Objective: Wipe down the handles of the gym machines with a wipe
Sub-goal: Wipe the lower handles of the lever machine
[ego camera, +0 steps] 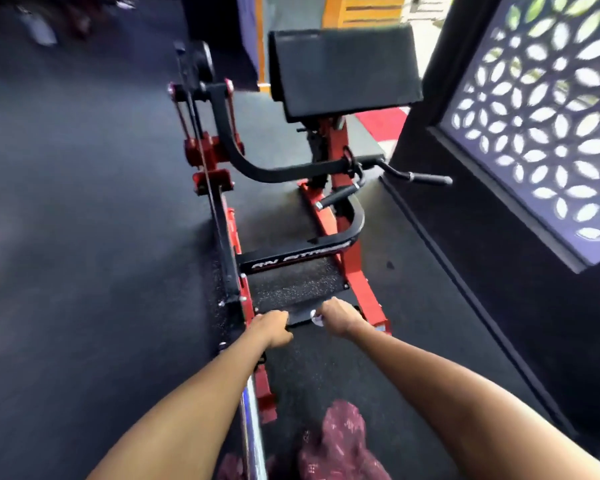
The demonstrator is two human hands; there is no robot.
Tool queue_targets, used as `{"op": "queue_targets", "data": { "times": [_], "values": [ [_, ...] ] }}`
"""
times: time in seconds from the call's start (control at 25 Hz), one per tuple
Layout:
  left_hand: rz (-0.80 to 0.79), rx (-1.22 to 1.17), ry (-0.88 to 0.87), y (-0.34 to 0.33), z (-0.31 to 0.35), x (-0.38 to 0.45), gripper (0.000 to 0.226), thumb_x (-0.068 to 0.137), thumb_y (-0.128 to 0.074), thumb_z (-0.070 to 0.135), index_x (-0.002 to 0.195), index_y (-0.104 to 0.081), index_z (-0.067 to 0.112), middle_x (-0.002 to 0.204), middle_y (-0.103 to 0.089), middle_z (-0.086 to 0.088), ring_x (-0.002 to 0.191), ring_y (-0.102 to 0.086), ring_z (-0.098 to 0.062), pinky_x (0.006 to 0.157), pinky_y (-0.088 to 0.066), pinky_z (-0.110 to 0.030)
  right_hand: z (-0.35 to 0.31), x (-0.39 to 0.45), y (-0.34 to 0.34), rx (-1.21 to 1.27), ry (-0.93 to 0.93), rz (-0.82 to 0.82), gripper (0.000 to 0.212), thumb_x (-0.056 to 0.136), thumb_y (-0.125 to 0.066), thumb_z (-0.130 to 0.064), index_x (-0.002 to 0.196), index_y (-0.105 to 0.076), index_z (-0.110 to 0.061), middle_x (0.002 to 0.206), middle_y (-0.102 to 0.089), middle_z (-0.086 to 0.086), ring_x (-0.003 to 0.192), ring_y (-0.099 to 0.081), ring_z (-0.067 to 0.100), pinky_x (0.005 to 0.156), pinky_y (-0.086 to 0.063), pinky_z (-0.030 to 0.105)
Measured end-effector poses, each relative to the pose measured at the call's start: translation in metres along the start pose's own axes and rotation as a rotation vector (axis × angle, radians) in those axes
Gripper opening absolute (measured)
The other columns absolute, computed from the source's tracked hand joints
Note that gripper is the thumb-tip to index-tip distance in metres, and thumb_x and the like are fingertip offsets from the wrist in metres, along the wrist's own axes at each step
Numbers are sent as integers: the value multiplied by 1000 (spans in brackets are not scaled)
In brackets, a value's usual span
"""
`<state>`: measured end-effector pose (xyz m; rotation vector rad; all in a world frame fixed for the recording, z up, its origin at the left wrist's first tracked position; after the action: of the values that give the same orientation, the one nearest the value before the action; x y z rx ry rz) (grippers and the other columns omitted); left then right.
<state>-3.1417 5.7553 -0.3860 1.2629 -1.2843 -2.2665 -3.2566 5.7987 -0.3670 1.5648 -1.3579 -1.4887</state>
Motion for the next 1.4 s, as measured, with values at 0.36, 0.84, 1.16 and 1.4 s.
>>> {"op": "queue_targets", "data": {
  "times": [0.36,0.84,1.16,1.4],
  "values": [
    [49,-60,199,25,51,40,42,92,-54,35,126,-50,10,134,-52,-11,123,-50,-27,97,-40,-33,55,26,50,-47,250,-11,15,68,-44,-2,62,-45,-16,63,-45,11,61,-39,32,52,-30,29],
    [139,93,29,117,150,160,49,92,-55,37,132,-47,10,137,-47,-11,127,-46,-28,102,-36,-36,185,87,115,86,81,125,15,69,-49,-2,59,-46,-13,61,-44,6,61,-36,31,55,-31,28],
    [227,7,-14,167,116,270,49,91,-56,33,133,-45,10,138,-44,-8,125,-46,-27,106,-32,-37,223,210,132,193,-3,155,23,70,-47,0,54,-40,-14,63,-45,4,65,-47,32,56,-33,30],
    [181,-80,81,154,81,332,55,91,-58,34,136,-40,9,140,-40,-7,130,-41,-24,109,-28,-37,254,273,132,318,-77,195,22,76,-47,1,80,-64,-13,81,-53,4,90,-56,29,67,-36,27]
  ]
}}
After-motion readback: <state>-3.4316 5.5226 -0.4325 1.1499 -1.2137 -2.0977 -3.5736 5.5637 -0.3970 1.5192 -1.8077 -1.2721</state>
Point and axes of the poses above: each hand's wrist, its own x-axis towards the middle knuckle, its own y-axis out of the back of the hand, z = x × y, the point moved 9 cm from there along x, towards the middle knuckle
